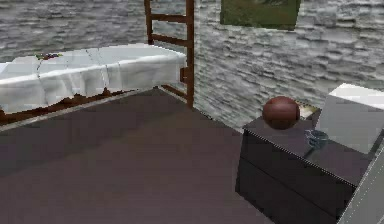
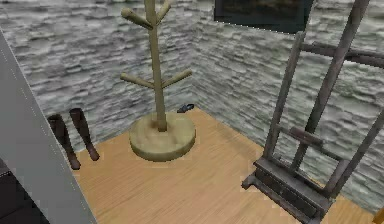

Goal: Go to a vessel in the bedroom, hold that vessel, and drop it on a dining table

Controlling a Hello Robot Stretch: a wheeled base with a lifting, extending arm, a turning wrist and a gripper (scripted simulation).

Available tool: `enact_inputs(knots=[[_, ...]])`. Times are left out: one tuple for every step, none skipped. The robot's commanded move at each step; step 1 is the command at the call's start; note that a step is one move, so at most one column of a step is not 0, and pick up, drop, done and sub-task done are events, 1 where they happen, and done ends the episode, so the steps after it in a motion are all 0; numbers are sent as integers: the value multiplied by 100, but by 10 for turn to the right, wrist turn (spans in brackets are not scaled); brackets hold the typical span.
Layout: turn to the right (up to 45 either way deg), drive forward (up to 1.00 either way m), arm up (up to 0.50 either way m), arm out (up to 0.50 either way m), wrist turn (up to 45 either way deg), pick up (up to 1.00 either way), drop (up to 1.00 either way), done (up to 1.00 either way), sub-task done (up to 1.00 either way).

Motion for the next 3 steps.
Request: enact_inputs(knots=[[120, 0, 0, 0, 0, 0, 0, 0, 0], [0, 35, 0, 0, 0, 0, 0, 0, 0], [-450, 0, 0, 0, 0, 0, 0, 0, 0]])
